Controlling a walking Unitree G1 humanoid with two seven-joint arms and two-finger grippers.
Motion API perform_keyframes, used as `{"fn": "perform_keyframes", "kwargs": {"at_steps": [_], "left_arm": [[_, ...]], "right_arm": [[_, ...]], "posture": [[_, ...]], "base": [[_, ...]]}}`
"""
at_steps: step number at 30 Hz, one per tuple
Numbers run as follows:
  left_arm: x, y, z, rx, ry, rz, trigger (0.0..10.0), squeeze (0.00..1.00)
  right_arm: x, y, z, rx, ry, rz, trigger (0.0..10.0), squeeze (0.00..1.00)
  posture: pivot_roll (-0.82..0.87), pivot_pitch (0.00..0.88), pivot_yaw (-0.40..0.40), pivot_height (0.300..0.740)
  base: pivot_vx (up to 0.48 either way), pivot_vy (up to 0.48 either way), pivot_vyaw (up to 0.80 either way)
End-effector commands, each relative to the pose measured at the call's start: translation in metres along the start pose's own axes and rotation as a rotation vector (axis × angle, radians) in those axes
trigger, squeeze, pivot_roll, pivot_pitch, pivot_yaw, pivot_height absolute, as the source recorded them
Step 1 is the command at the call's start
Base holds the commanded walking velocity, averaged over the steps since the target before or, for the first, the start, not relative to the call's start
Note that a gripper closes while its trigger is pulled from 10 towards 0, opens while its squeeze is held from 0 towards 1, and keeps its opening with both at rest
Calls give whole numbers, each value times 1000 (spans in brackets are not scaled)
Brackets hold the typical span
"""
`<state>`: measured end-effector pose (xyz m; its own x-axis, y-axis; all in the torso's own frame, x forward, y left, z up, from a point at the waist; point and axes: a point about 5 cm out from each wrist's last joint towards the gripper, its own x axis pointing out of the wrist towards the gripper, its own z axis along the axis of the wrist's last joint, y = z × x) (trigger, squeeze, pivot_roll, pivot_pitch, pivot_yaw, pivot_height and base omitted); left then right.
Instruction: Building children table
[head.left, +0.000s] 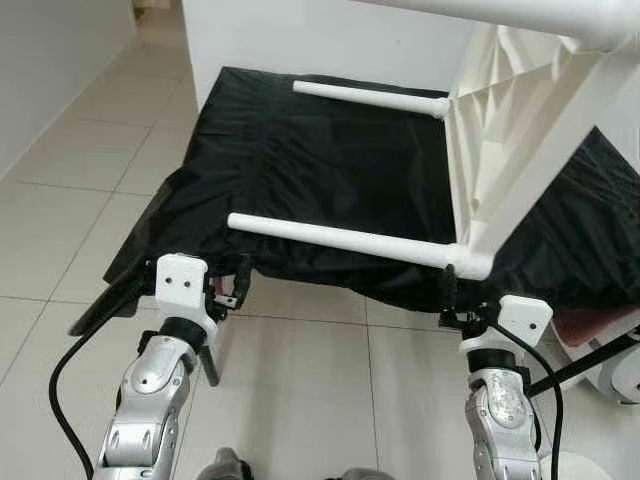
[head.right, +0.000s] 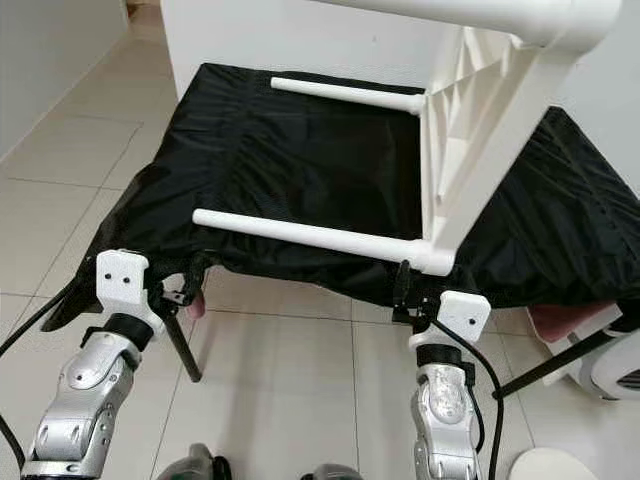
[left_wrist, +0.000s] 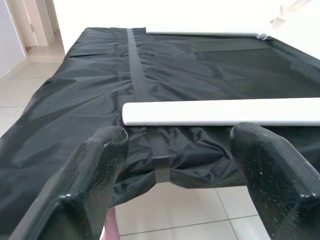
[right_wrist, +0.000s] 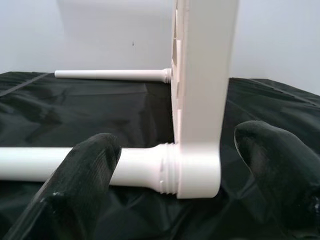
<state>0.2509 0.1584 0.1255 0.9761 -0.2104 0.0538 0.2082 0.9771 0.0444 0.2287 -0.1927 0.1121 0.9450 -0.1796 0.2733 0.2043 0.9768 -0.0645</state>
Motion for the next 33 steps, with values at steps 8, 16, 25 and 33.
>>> {"fn": "perform_keyframes", "kwargs": {"at_steps": [8,16,25,33], "left_arm": [[1,-1,1,8,-2,-19,10000,0],[1,0,1,8,0,-21,10000,0],[0,0,0,6,4,-21,10000,0],[0,-1,0,2,3,-23,10000,0]], "right_arm": [[-6,-4,1,-19,-9,-23,10000,0],[-6,-3,1,-30,-11,-8,10000,0],[-4,-6,2,-42,-15,-7,10000,0],[-4,-5,2,-43,-17,-1,10000,0]], "posture": [[5,12,-27,740],[8,19,-29,740],[9,21,-31,740],[6,17,-30,740]], "base": [[0,-246,0],[0,-244,0],[0,-243,0],[0,-246,0]]}}
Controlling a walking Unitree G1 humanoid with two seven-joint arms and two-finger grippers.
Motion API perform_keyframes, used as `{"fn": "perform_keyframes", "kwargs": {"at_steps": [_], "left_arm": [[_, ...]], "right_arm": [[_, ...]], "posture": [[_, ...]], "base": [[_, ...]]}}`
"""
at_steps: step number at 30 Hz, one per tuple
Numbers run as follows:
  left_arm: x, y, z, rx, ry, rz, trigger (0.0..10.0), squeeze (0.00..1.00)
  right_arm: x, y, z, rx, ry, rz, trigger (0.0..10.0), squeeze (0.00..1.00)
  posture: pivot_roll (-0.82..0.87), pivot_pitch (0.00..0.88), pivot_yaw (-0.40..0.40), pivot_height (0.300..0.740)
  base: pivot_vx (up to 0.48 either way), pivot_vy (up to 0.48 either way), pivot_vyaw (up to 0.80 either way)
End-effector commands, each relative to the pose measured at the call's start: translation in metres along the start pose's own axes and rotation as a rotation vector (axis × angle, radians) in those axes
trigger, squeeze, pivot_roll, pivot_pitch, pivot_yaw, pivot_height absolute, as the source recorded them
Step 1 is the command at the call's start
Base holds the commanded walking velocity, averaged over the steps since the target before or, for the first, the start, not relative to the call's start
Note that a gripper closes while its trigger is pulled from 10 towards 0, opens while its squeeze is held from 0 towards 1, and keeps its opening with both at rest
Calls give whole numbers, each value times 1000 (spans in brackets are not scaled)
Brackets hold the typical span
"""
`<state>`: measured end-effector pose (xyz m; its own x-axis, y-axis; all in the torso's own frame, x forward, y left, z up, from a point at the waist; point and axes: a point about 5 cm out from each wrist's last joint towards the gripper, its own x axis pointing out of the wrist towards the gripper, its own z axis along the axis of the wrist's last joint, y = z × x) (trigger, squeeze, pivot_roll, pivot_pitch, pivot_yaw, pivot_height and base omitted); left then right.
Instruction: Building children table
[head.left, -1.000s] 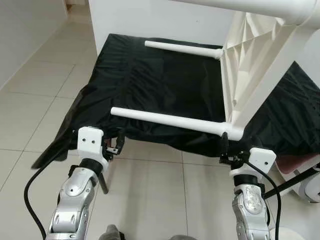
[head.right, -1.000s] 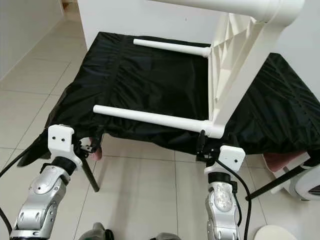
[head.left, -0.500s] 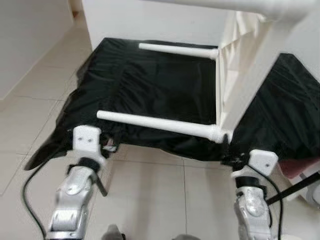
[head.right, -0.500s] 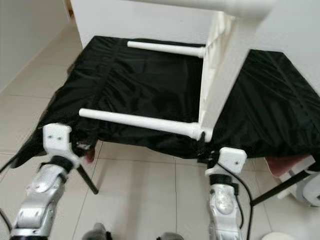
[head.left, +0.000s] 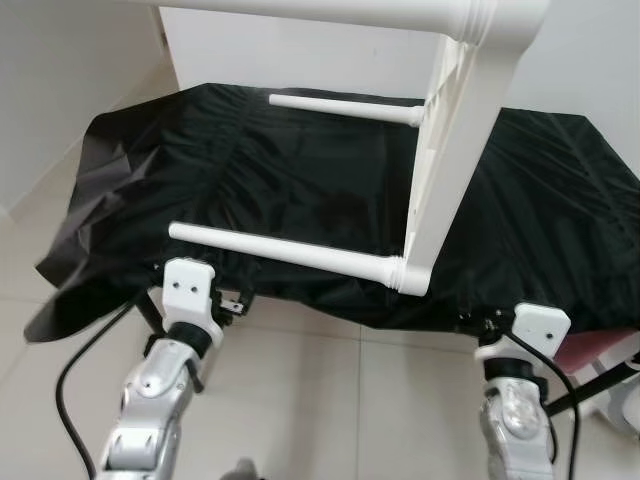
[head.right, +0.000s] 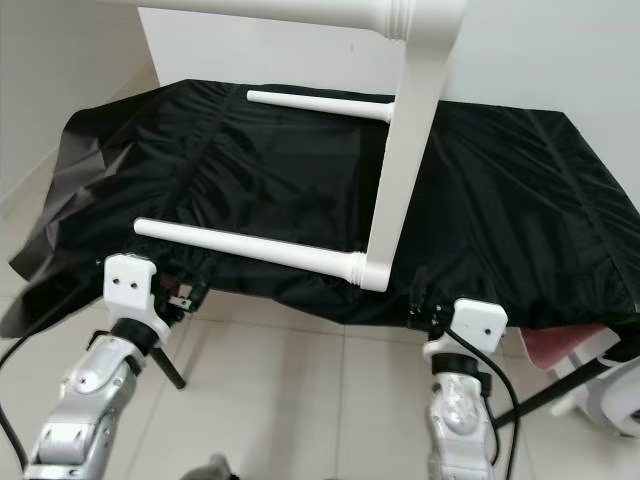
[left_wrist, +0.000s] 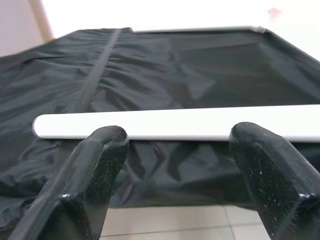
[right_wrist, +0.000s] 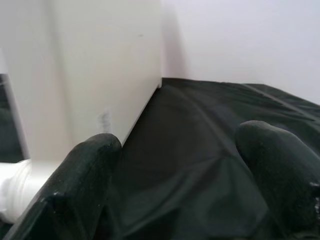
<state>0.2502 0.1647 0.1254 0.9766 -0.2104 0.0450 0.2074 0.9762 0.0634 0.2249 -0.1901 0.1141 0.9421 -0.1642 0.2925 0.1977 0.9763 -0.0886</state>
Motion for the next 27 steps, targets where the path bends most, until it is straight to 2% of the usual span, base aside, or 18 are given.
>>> {"fn": "perform_keyframes", "kwargs": {"at_steps": [1,18,25,27], "left_arm": [[2,-7,1,-17,-7,-24,10000,0],[7,-13,0,-12,7,-22,10000,0],[9,-16,10,21,-28,-73,10000,0],[10,-16,12,-1,-25,-86,10000,0]], "right_arm": [[0,-7,-1,-23,3,-13,10000,0],[9,-13,0,-50,-9,59,10000,0],[19,-5,3,-32,-24,180,10000,0],[21,-3,4,-38,-30,194,10000,0]], "posture": [[6,17,-30,740],[2,22,-35,740],[9,26,-31,740],[9,25,-32,740]], "base": [[0,-244,0],[0,-29,0],[0,0,0],[0,0,0]]}}
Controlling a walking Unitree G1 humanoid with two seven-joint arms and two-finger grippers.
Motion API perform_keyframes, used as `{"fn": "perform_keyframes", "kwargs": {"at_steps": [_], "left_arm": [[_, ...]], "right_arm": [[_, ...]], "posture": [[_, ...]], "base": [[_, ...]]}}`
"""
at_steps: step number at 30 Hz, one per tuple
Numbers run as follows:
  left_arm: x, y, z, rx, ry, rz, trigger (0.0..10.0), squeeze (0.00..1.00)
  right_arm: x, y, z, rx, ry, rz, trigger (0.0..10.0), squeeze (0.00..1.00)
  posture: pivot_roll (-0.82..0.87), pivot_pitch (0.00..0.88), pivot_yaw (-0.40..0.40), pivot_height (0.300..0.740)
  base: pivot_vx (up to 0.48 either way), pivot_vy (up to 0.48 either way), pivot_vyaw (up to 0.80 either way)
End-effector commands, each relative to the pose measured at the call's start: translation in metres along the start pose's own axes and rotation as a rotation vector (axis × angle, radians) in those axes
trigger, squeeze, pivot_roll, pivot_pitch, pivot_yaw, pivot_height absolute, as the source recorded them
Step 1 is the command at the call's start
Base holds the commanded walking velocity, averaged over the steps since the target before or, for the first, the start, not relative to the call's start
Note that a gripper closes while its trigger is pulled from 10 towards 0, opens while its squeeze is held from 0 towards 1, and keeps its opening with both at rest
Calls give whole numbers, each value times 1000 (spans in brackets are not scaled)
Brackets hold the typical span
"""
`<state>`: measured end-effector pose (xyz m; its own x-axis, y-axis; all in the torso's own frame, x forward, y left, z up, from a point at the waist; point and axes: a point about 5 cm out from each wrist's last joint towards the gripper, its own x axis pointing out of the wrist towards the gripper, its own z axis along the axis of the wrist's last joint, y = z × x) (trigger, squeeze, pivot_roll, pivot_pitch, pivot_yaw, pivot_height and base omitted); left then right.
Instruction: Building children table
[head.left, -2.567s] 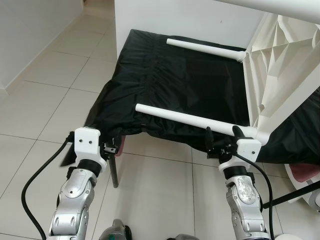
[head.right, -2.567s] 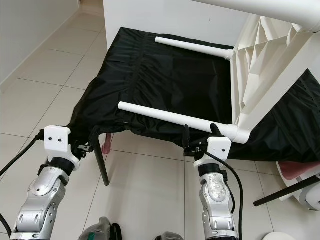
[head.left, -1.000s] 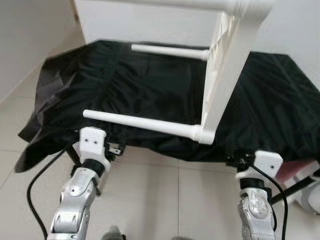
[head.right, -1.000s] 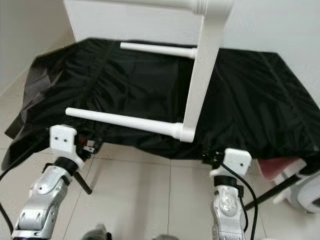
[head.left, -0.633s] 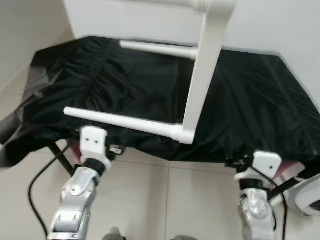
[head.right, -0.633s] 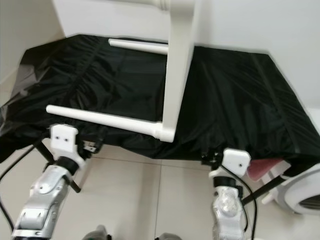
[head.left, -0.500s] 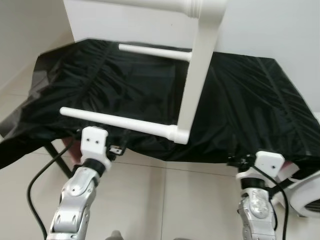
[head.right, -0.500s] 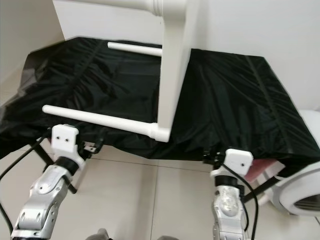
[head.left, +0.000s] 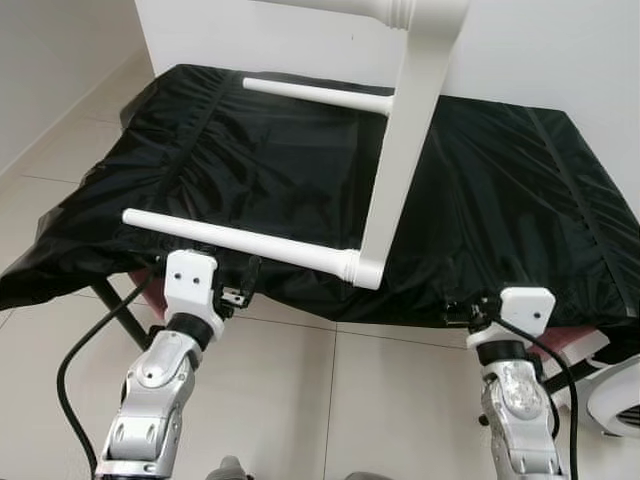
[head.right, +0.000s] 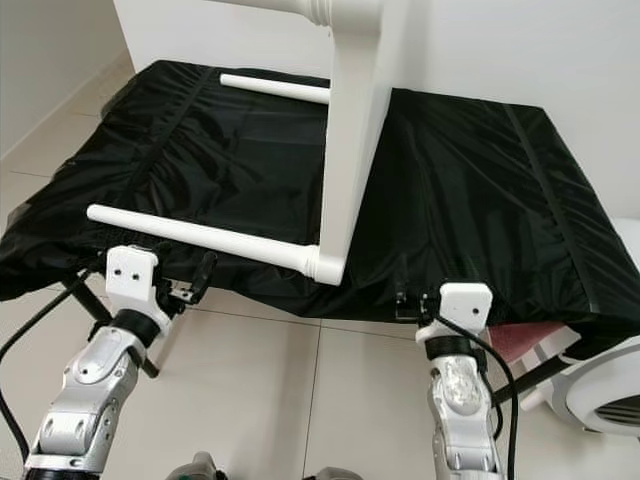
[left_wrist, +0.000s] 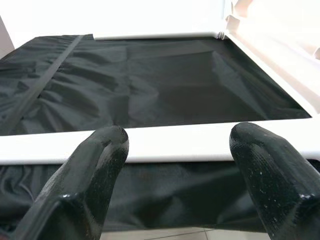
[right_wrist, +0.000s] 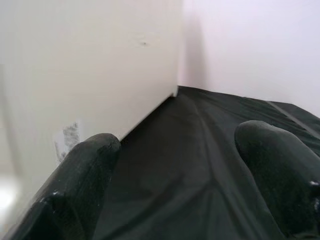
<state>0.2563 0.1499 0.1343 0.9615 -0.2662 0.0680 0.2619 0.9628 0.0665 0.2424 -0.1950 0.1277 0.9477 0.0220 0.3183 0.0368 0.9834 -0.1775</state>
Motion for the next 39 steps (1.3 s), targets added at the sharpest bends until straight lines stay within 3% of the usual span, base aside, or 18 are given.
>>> {"fn": "perform_keyframes", "kwargs": {"at_steps": [1,5,12,13,26,32,39], "left_arm": [[2,-4,6,-26,-4,-48,10000,0],[6,-12,20,-31,-66,-101,10000,0],[6,-21,23,-26,-90,-167,10000,0],[6,-23,23,-25,-92,-188,10000,0],[8,-25,24,-19,-97,-202,10000,0],[9,-26,27,-16,-109,-207,10000,0],[9,-26,30,-13,-119,-205,10000,0]], "right_arm": [[2,1,-3,-3,18,23,10000,0],[7,6,0,27,4,44,10000,0],[8,11,5,50,-20,135,10000,0],[8,12,7,76,-26,192,10000,0],[17,18,6,98,-12,356,10000,0],[33,27,4,111,-12,445,10000,0],[48,29,3,117,-26,443,10000,0]], "posture": [[9,25,-32,740],[4,24,-32,740],[-3,21,-32,740],[-6,22,-33,740],[-9,23,-39,740],[4,24,-41,740],[7,23,-42,740]], "base": [[0,0,0],[0,0,0],[0,0,0],[0,0,0],[0,0,0],[0,0,0],[0,0,0]]}}
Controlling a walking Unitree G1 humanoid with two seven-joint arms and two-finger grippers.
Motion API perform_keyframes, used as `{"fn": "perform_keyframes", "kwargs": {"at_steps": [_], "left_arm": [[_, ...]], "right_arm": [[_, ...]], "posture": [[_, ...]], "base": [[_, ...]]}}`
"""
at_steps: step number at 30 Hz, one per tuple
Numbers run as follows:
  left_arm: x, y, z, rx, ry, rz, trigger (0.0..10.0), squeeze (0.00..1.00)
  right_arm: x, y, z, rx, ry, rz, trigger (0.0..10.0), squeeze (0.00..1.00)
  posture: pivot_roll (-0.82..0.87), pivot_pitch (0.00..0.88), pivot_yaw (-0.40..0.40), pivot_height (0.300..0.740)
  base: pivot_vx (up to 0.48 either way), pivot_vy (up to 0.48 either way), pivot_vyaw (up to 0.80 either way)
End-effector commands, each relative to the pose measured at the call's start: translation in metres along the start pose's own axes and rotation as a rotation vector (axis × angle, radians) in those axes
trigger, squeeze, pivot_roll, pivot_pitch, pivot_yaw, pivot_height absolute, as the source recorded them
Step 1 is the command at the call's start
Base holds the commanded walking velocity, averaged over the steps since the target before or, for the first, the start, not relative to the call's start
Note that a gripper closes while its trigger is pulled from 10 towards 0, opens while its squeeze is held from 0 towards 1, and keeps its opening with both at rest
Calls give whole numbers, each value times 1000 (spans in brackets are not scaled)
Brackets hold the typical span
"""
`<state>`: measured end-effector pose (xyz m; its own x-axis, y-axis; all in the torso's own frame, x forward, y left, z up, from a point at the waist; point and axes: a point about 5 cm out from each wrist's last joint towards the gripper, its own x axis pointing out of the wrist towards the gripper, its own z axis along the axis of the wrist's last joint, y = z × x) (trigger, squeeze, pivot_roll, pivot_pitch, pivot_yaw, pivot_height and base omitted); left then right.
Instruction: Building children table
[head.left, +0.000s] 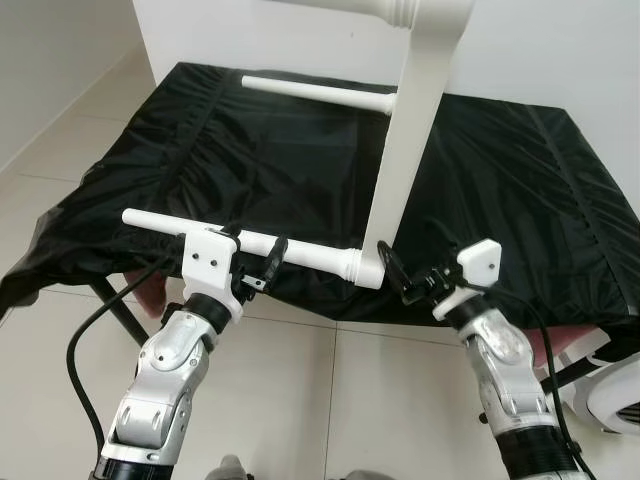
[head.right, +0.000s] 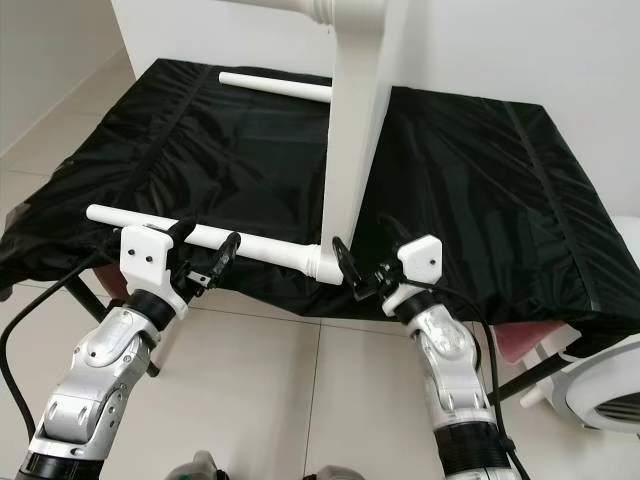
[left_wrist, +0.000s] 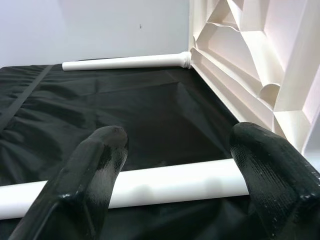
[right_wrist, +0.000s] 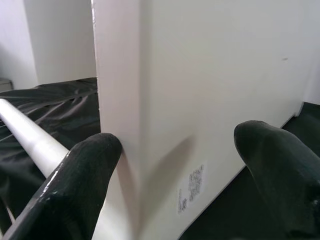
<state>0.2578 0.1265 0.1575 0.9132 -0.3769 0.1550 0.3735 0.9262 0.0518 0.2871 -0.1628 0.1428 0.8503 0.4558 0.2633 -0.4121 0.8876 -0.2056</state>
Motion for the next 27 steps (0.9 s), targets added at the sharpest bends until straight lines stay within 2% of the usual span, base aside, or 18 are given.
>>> {"fn": "perform_keyframes", "kwargs": {"at_steps": [1,7,9,10,13,22,24,26,27], "left_arm": [[1,-6,5,12,-22,-91,10000,0],[2,-7,6,10,-27,-92,10000,0],[2,-7,6,10,-27,-92,10000,0],[2,-7,6,8,-27,-92,10000,0],[1,-8,5,8,-27,-90,10000,0],[0,-7,5,9,-27,-86,10000,0],[0,-7,5,10,-27,-85,10000,0],[-1,-7,5,11,-25,-84,10000,0],[-1,-7,5,11,-25,-84,10000,0]], "right_arm": [[-1,-2,-3,8,7,-8,10000,0],[16,-12,0,5,-29,-52,10000,0],[16,-12,0,5,-29,-52,10000,0],[23,-17,3,-4,-48,-91,10000,0],[28,-21,5,-6,-65,-123,10000,0],[32,-31,6,-17,-80,-177,10000,0],[30,-36,7,-29,-80,-195,10000,0],[27,-50,8,-60,-81,-251,10000,0],[27,-50,8,-60,-81,-251,10000,0]], "posture": [[7,23,-42,740],[9,28,-42,740],[9,28,-42,740],[11,29,-45,740],[18,26,-47,740],[22,24,-49,740],[23,22,-49,740],[25,21,-49,740],[25,21,-49,740]], "base": [[0,0,0],[0,0,0],[0,0,0],[0,0,0],[0,0,0],[0,0,0],[0,0,0],[0,0,0],[0,0,0]]}}
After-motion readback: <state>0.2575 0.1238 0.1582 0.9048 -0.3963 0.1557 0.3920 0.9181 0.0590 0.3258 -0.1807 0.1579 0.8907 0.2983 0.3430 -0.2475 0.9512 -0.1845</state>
